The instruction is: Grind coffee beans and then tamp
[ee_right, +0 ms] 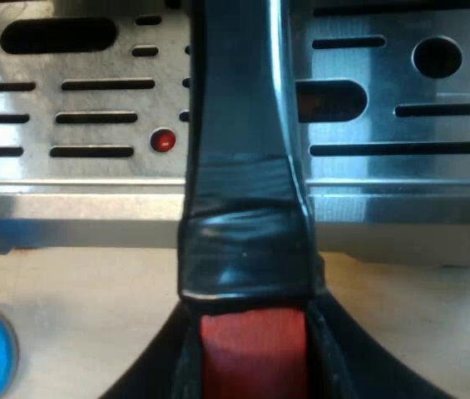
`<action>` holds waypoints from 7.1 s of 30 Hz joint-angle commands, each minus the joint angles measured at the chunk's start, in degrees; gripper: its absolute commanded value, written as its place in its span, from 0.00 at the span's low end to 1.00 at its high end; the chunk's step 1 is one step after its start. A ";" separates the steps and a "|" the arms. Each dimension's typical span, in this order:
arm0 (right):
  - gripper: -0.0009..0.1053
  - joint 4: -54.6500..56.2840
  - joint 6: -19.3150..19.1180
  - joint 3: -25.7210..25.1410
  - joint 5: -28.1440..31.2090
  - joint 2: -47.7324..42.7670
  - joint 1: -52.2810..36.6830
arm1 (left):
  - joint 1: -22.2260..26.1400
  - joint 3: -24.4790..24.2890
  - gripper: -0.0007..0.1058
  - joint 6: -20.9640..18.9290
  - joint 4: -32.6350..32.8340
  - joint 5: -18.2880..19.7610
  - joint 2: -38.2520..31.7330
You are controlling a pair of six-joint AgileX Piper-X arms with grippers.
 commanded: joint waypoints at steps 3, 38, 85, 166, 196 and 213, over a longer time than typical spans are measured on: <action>0.01 -1.12 -0.42 -0.29 1.24 -0.62 2.63 | -0.17 -0.18 0.67 0.14 -0.53 -0.17 -0.11; 0.01 7.63 9.86 -0.29 12.24 -2.26 11.40 | -0.17 -0.18 0.66 0.14 -0.23 -1.97 -0.60; 0.01 -4.26 -25.22 7.61 -10.00 -12.15 10.77 | -0.17 -0.18 0.66 -6.52 10.59 -1.97 -15.98; 0.04 -16.60 -29.18 35.31 -20.31 -16.49 3.33 | -0.17 2.00 0.66 -6.41 2.49 -3.51 4.38; 0.50 18.93 -24.01 23.59 -19.58 -16.64 3.33 | -0.17 2.00 0.66 -7.83 2.49 -2.69 4.38; 0.50 17.29 -24.01 16.39 -16.95 -33.98 3.45 | -0.17 -5.81 0.66 -7.93 9.80 -6.56 4.25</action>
